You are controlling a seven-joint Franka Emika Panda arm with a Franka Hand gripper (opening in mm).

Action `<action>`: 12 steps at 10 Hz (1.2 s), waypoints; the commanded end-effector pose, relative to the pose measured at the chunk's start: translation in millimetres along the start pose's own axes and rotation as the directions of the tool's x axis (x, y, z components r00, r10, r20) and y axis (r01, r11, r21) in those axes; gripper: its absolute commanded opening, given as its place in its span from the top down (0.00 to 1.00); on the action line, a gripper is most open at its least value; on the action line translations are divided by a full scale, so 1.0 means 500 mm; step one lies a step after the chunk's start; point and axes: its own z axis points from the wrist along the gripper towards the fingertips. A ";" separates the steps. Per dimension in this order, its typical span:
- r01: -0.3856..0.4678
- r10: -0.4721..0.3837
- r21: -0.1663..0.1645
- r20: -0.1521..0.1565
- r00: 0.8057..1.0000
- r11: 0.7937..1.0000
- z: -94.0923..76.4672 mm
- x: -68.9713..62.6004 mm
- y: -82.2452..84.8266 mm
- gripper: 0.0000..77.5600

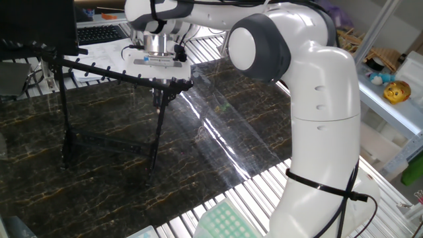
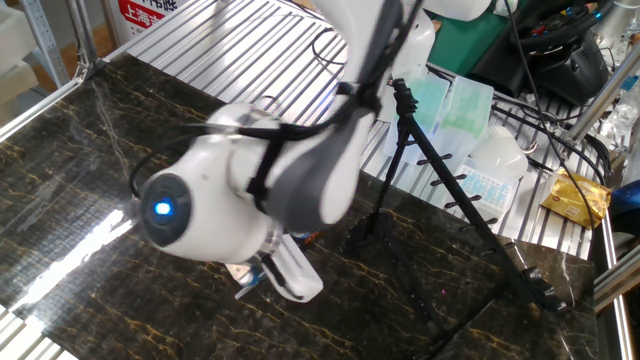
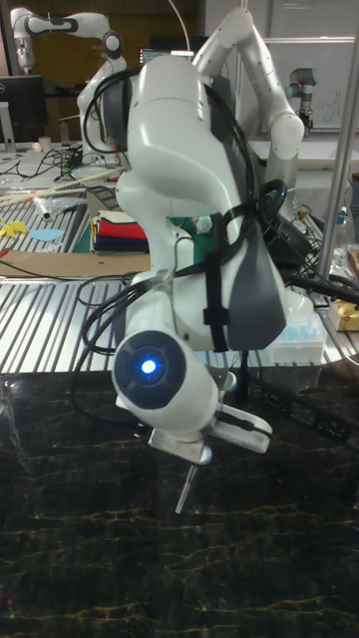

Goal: Place the brush on the pen rack

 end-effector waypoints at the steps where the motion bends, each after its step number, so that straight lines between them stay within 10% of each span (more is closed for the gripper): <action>1: -0.022 0.022 -0.012 -0.018 1.000 1.000 0.001 0.005 -0.003 0.97; 12: -0.103 0.093 -0.096 -0.107 0.990 0.990 0.015 0.047 -0.026 0.97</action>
